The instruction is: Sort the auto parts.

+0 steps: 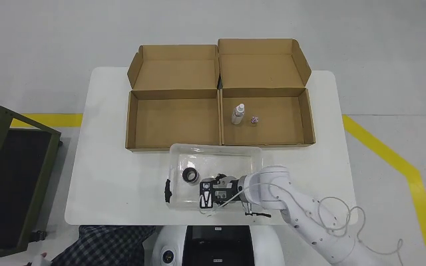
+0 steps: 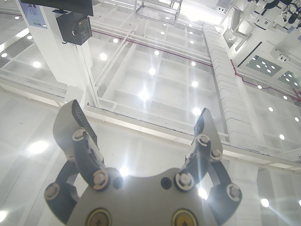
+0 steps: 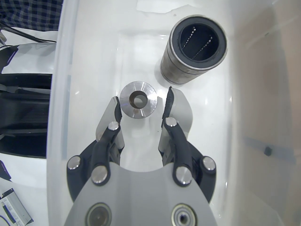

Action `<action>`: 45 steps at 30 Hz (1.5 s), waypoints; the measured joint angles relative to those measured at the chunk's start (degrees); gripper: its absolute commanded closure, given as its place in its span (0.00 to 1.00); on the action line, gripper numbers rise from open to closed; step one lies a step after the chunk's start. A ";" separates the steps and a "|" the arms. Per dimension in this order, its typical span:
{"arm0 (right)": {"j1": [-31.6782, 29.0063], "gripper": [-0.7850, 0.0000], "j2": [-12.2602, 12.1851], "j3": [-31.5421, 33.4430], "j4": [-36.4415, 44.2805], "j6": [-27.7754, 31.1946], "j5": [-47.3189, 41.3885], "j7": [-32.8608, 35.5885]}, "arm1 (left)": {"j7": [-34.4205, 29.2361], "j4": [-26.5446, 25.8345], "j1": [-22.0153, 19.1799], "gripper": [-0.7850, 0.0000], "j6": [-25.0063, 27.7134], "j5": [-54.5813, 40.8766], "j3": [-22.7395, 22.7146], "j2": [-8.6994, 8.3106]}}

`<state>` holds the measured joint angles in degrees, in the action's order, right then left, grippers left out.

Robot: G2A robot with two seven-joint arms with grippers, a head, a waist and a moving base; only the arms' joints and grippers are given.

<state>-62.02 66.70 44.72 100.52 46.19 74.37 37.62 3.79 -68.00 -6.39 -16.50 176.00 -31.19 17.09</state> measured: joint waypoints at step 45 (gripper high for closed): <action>-5.87 1.00 -3.87 15.72 7.25 6.28 -12.02 -15.89 | 0.00 0.00 0.00 0.00 0.00 0.00 0.00 0.00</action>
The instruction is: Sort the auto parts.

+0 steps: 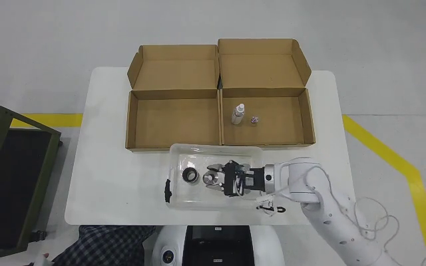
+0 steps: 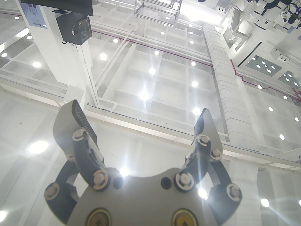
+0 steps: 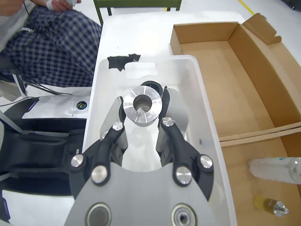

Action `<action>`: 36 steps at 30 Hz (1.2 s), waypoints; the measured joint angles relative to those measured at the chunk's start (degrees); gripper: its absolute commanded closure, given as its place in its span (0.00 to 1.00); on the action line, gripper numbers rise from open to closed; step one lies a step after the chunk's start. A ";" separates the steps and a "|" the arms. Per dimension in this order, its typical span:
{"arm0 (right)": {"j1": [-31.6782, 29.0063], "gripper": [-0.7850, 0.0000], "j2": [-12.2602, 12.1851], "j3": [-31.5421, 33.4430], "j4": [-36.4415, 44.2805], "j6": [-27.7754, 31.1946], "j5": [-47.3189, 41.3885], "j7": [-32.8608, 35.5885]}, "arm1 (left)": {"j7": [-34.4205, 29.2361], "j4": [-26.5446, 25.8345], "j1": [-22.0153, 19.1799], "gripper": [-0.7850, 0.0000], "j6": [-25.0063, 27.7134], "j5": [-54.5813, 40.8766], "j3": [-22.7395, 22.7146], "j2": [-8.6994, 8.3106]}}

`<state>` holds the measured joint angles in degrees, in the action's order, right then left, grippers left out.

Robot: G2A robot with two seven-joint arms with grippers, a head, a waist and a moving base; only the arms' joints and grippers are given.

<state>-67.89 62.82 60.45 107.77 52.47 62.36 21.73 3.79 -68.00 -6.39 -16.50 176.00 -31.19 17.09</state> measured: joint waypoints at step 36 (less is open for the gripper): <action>-2.36 1.00 -1.63 10.17 0.16 0.04 -11.23 -11.91 | 0.00 0.00 0.00 0.00 0.00 0.00 0.00 0.00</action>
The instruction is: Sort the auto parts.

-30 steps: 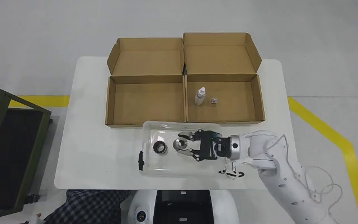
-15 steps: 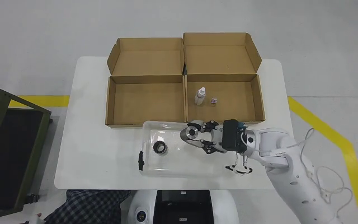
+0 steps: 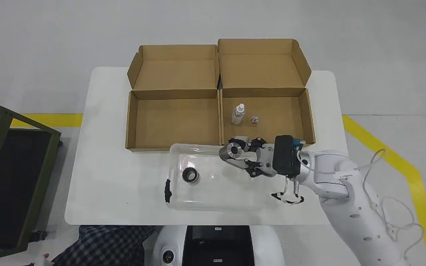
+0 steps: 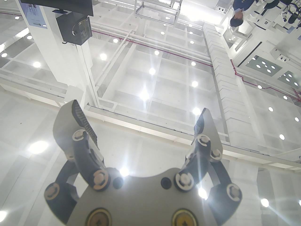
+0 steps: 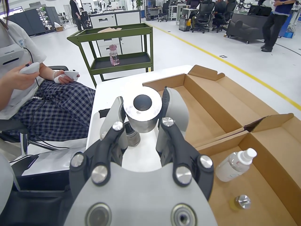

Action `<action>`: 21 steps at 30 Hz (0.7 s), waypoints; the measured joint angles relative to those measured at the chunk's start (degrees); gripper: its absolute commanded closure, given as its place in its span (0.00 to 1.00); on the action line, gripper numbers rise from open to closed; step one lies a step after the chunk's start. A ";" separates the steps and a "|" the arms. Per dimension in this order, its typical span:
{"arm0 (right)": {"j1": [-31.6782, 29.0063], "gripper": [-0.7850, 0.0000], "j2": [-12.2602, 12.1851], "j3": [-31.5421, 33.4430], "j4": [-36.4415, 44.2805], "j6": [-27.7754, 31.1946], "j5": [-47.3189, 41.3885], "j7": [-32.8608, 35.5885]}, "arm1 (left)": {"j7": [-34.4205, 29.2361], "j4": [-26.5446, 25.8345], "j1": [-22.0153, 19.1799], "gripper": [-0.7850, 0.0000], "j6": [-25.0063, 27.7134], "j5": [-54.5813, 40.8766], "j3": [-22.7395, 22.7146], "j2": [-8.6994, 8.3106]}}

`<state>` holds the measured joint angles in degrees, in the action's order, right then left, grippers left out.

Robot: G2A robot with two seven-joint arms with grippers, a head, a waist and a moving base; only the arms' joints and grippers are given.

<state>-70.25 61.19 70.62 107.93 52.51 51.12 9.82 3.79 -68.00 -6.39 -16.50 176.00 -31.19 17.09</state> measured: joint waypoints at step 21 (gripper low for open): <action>3.79 1.00 0.90 -4.62 -0.07 -9.41 5.67 2.42 | 0.00 0.00 0.00 0.00 0.00 0.00 0.00 0.00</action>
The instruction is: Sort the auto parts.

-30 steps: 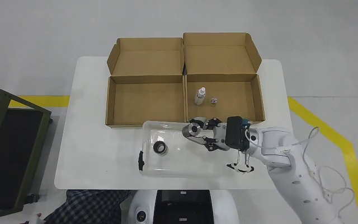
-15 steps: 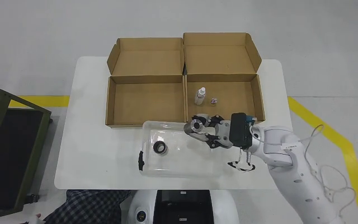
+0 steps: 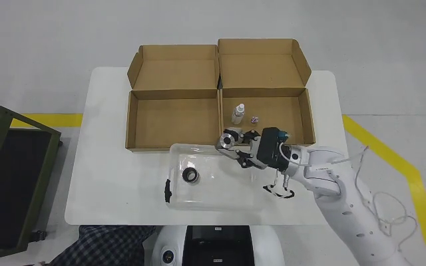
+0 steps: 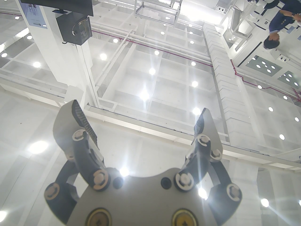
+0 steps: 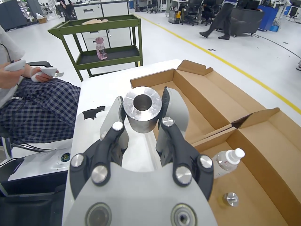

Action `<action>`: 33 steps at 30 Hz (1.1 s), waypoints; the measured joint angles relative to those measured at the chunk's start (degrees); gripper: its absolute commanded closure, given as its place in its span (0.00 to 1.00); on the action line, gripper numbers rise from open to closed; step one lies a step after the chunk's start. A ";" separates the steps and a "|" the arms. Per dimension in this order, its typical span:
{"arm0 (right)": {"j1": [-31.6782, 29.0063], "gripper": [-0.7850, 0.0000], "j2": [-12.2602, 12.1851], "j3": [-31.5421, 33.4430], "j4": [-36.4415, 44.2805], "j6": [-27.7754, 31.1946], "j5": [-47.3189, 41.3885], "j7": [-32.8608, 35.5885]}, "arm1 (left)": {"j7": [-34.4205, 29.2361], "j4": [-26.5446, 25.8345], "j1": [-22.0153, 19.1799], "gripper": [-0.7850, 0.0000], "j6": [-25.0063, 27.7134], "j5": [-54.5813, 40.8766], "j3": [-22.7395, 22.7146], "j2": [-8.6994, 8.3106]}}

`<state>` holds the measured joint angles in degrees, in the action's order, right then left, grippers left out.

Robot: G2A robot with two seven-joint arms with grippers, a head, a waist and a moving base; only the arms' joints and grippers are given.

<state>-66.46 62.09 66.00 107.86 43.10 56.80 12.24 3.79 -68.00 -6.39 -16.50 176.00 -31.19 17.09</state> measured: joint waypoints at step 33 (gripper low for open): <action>22.65 1.00 8.55 -22.06 -22.47 -21.92 8.13 13.07 | 0.00 0.00 0.00 0.00 0.00 0.00 0.00 0.00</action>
<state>-43.81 70.64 43.94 85.39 21.19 64.93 25.31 3.79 -68.00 -6.39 -16.50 176.00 -31.19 17.09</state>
